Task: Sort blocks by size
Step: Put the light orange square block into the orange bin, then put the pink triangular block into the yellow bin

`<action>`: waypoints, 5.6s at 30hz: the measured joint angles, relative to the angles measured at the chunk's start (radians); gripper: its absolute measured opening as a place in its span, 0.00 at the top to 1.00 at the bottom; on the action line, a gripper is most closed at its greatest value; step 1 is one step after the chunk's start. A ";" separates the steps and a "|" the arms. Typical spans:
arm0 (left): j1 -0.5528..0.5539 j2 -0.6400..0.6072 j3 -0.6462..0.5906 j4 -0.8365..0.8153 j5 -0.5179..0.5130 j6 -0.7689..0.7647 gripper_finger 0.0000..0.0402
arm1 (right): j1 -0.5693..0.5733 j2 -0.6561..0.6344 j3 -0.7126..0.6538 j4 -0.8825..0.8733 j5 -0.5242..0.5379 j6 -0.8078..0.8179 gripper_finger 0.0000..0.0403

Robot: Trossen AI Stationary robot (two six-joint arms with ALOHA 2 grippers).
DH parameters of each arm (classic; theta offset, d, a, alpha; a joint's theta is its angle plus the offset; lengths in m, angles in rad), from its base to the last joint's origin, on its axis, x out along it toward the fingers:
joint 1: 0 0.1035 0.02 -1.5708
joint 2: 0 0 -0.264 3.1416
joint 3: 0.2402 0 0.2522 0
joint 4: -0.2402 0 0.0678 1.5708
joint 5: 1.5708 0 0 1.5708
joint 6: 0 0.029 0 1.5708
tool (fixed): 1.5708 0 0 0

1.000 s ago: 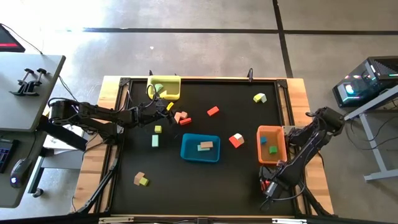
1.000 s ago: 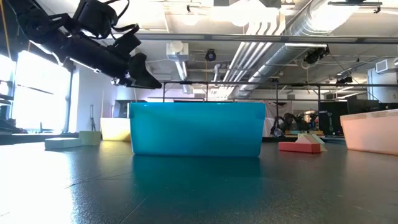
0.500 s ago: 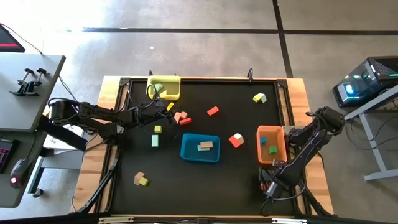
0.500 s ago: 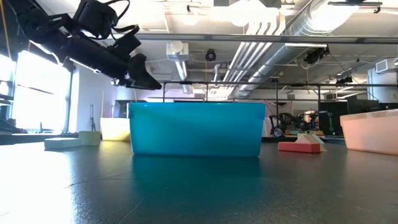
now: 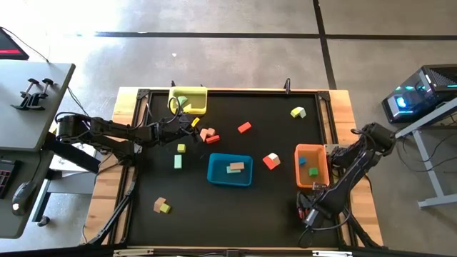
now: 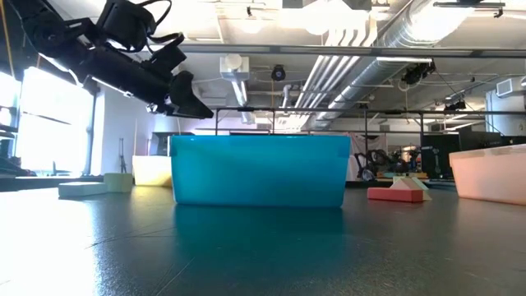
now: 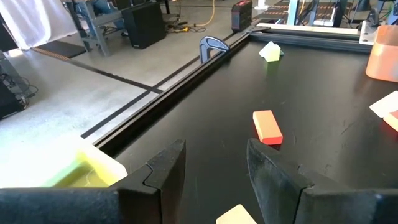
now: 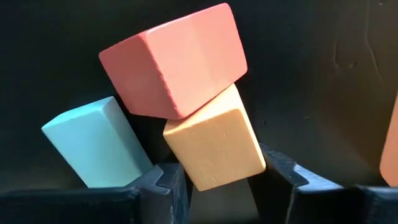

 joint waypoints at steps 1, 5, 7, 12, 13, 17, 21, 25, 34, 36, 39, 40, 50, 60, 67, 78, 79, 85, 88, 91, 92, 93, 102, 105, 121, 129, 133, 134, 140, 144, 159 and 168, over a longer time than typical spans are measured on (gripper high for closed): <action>0.000 0.000 0.000 0.000 0.000 0.000 0.61 | 0.000 0.001 0.009 -0.021 0.003 0.000 0.68; 0.000 0.000 0.000 0.001 0.000 0.000 0.61 | -0.003 -0.007 0.058 -0.122 0.051 0.001 0.68; 0.000 0.000 0.000 0.002 0.000 0.000 0.61 | -0.002 -0.019 0.090 -0.162 0.073 0.005 0.68; 0.000 0.000 0.000 0.001 0.000 0.000 0.61 | -0.001 -0.052 0.168 -0.287 0.137 0.025 0.69; 0.000 0.000 0.000 0.001 0.000 0.000 0.61 | -0.002 -0.062 0.183 -0.320 0.162 0.041 0.69; 0.000 0.000 0.000 0.001 0.000 0.000 0.61 | -0.001 -0.114 0.223 -0.454 0.289 0.123 0.69; 0.000 0.000 0.000 0.000 0.000 0.000 0.61 | -0.007 -0.170 0.213 -0.580 0.431 0.259 0.67; 0.000 0.000 0.000 -0.002 0.000 0.000 0.61 | -0.023 -0.206 0.162 -0.637 0.486 0.377 0.67; 0.000 0.000 0.000 -0.005 0.000 -0.006 0.61 | -0.057 -0.232 0.032 -0.591 0.374 0.477 0.66; 0.000 0.000 0.000 -0.005 0.000 -0.007 0.61 | -0.057 -0.232 0.017 -0.580 0.373 0.501 0.66; 0.000 0.000 0.000 -0.005 0.000 -0.008 0.61 | -0.057 -0.232 0.014 -0.583 0.371 0.524 0.63; 0.000 0.000 0.000 -0.005 0.000 -0.008 0.61 | -0.057 -0.232 0.014 -0.586 0.371 0.526 0.61; 0.000 0.000 0.000 -0.004 0.000 -0.008 0.61 | -0.057 -0.232 0.017 -0.638 0.358 0.535 0.43; 0.000 0.000 0.000 0.004 0.000 -0.018 0.61 | -0.056 -0.232 0.018 -0.578 0.445 0.505 0.42; 0.000 0.000 0.000 0.024 0.003 -0.046 0.61 | -0.056 -0.232 0.018 -0.396 0.649 0.344 0.42; -0.002 0.000 0.000 0.140 0.192 -0.162 0.61 | -0.056 -0.232 0.018 0.053 1.097 -0.016 0.42; -0.007 0.000 0.000 0.139 0.214 -0.183 0.61 | -0.056 -0.231 0.018 0.108 1.107 -0.067 0.42; -0.096 0.000 0.000 0.138 0.332 -0.225 0.61 | -0.056 -0.170 0.018 0.427 1.129 -0.307 0.42; -0.160 0.000 0.000 0.139 0.334 -0.224 0.61 | -0.058 -0.107 0.018 0.568 1.149 -0.373 0.42; -0.215 0.000 0.000 0.140 0.334 -0.203 0.61 | -0.079 -0.029 0.018 0.715 1.146 -0.416 0.42; -0.231 0.000 0.000 0.140 0.334 -0.195 0.61 | -0.095 -0.002 0.018 0.768 1.136 -0.436 0.42; -0.246 0.000 0.000 0.139 0.334 -0.187 0.61 | -0.117 0.026 0.018 0.828 1.113 -0.466 0.42; -0.378 0.000 0.000 0.132 0.303 -0.174 0.61 | -0.462 0.223 0.018 1.566 0.510 -1.064 0.42; -0.436 -0.021 0.001 0.123 0.238 -0.167 0.61 | -0.572 0.266 0.018 1.733 0.369 -1.144 0.42; -0.843 -0.140 0.468 -1.235 -0.358 -0.526 0.61 | -0.686 0.372 0.018 1.978 0.155 -1.129 0.42; -0.965 -0.143 0.498 -1.662 -0.206 -1.013 0.61 | -0.661 0.372 0.018 2.000 0.158 -1.143 0.42; -1.015 -0.142 0.455 -1.682 -0.167 -1.140 0.61 | -0.657 0.372 0.018 1.998 0.164 -1.144 0.42; -1.025 -0.142 0.439 -1.669 -0.167 -1.156 0.61 | -0.657 0.372 0.018 1.999 0.165 -1.147 0.42; -1.029 -0.142 0.318 -1.584 -0.276 -1.295 0.61 | -0.657 0.372 0.018 2.000 0.166 -1.141 0.42; -0.983 -0.142 0.239 -1.570 -0.331 -1.424 0.60 | -0.657 0.372 0.018 1.999 0.166 -1.122 0.42; -0.764 -0.143 0.105 -1.453 -0.351 -1.483 0.32 | -0.657 0.372 0.018 2.000 0.166 -1.121 0.42; -0.643 -0.143 0.068 -1.296 -0.352 -1.349 0.27 | -0.657 0.372 0.018 2.000 0.166 -1.121 0.42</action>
